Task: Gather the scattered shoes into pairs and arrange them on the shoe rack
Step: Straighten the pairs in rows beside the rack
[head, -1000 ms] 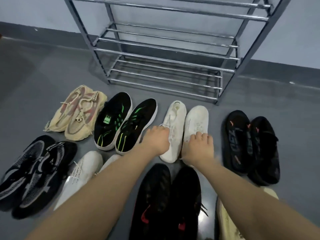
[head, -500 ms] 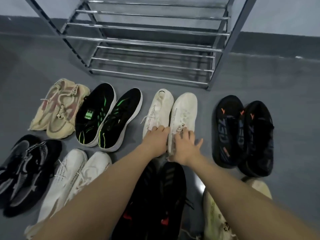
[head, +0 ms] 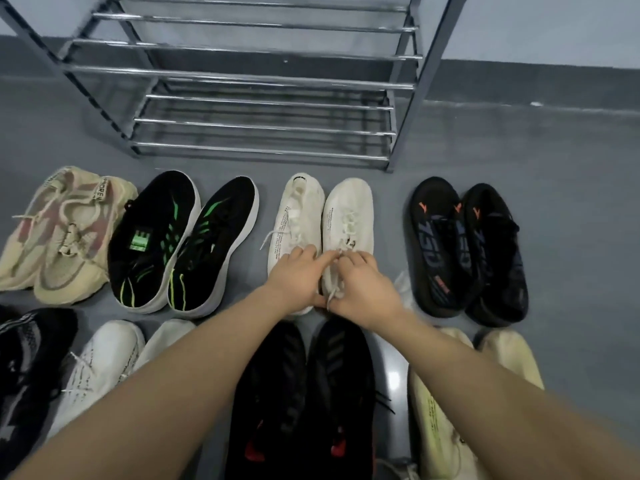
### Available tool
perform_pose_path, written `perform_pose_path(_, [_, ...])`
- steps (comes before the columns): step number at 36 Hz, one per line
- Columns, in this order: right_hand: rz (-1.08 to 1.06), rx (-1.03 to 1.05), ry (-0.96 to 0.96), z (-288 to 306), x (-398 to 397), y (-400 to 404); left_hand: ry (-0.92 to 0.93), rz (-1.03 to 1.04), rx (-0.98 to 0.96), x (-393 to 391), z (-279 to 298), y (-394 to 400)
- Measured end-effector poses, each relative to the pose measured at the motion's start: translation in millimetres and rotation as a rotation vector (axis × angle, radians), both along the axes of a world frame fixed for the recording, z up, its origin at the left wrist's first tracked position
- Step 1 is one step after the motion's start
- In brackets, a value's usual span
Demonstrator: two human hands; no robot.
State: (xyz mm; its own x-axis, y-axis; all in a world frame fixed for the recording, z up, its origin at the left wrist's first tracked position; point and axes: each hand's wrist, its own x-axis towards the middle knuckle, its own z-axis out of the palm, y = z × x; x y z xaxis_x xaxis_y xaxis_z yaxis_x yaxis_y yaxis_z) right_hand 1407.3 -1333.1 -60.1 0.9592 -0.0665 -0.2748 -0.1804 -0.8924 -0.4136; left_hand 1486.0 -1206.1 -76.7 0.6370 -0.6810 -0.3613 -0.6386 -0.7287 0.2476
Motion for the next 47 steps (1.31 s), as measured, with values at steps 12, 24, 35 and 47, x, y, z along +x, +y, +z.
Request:
perform_pose_path(12, [-0.091, 0.034, -0.222, 41, -3, 22, 0.066, 0.012, -0.269, 2, 29, 24])
perform_pose_path(24, [-0.253, 0.253, -0.561, 56, -4, 40, 0.002, 0.054, -0.447, 4, 61, 39])
perform_pose_path(35, [-0.632, 0.395, -0.473, 35, 4, 51, -0.282, -0.019, -0.513, 7, 75, 91])
perform_pose_path(47, [-0.328, 0.004, 0.064, -8, 32, 78, -0.579, -0.088, -0.09, 20, 33, 141])
